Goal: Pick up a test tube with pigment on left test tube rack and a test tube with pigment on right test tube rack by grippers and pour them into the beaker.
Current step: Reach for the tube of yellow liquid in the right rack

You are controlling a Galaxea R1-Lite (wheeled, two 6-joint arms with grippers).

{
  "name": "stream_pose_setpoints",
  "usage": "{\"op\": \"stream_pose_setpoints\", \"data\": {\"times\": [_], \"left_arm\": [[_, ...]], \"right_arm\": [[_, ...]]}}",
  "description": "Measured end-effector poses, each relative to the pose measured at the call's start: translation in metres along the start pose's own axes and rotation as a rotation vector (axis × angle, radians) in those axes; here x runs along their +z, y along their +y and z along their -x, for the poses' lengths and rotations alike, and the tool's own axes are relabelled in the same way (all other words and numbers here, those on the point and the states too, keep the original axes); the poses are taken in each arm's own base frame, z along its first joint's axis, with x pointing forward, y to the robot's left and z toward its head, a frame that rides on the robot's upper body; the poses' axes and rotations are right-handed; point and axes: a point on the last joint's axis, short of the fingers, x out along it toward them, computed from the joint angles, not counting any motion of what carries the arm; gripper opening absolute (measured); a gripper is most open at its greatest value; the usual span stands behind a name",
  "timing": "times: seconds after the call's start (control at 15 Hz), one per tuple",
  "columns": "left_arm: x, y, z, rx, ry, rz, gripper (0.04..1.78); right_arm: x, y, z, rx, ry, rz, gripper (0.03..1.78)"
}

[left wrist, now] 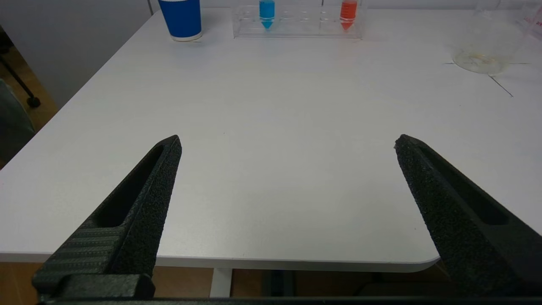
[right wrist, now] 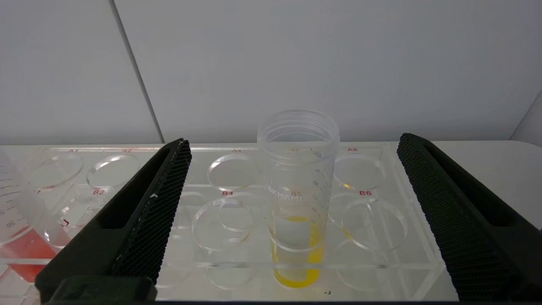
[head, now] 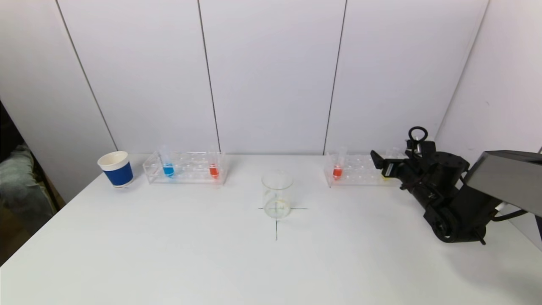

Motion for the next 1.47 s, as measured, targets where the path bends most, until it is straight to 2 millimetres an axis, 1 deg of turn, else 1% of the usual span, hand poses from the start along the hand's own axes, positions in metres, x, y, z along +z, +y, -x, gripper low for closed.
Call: {"op": "stream_pose_setpoints", "data": {"times": [0.73, 0.87, 0.93, 1.07, 1.13, 1.33, 1.4, 1.47], "left_arm": [[0.0, 0.0, 0.0, 0.0, 0.0, 0.0, 1.76], [0.0, 0.0, 0.0, 0.0, 0.0, 0.0, 1.76], [0.0, 0.0, 0.0, 0.0, 0.0, 0.0, 1.76], [0.0, 0.0, 0.0, 0.001, 0.0, 0.0, 1.76], [0.0, 0.0, 0.0, 0.001, 0.0, 0.0, 1.76], [0.0, 0.0, 0.0, 0.0, 0.0, 0.0, 1.76], [0.0, 0.0, 0.0, 0.001, 0.0, 0.0, 1.76], [0.0, 0.0, 0.0, 0.0, 0.0, 0.0, 1.76]], "right_arm": [[0.0, -0.0001, -0.0014, 0.0, -0.006, 0.0, 1.77], [-0.0007, -0.0002, -0.0015, -0.001, -0.003, 0.001, 1.7], [-0.001, 0.0, -0.0015, 0.0, -0.003, 0.001, 1.63], [-0.0012, 0.0002, -0.0018, 0.0, -0.003, 0.002, 1.4], [-0.0012, 0.0003, -0.0017, 0.001, -0.003, 0.001, 1.25], [-0.0012, 0.0004, -0.0017, 0.001, -0.003, 0.001, 0.68], [-0.0012, 0.0004, -0.0017, 0.002, -0.002, 0.001, 0.54], [-0.0013, 0.0004, -0.0017, 0.002, -0.002, 0.001, 0.48]]}}
